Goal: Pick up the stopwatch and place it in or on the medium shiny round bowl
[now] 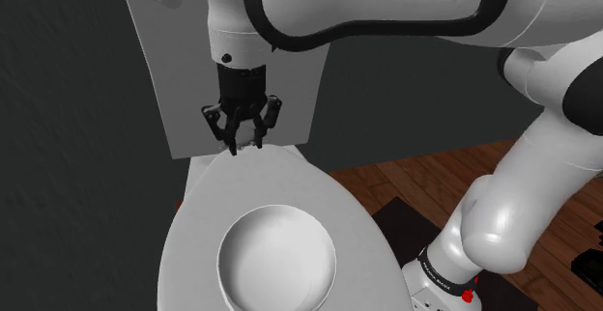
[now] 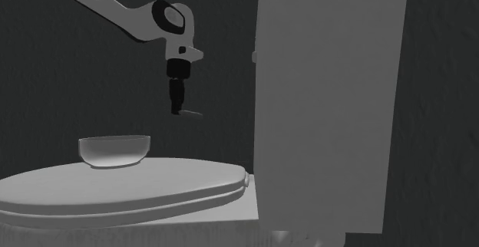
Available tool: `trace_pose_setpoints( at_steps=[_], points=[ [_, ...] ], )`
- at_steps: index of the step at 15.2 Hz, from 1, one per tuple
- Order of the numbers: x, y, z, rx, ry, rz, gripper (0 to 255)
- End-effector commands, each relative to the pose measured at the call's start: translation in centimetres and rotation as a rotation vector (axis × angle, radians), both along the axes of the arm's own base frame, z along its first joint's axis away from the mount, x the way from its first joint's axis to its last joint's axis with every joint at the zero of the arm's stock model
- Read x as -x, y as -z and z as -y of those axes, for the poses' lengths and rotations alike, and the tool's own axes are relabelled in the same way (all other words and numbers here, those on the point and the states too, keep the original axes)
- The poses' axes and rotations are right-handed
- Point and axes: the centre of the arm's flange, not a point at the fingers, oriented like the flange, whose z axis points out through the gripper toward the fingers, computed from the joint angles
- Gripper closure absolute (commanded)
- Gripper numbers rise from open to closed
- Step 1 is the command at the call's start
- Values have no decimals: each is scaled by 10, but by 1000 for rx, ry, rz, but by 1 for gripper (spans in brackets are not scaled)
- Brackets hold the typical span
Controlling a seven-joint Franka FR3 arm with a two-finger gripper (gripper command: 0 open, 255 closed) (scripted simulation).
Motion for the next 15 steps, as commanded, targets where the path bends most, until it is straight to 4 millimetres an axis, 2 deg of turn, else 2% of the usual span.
trace_pose_setpoints(
  at_steps=[1,15],
  points=[
    [27,2,-5,0,1,0,255],
    [207,-1,-46,0,1,0,255]
  ],
)
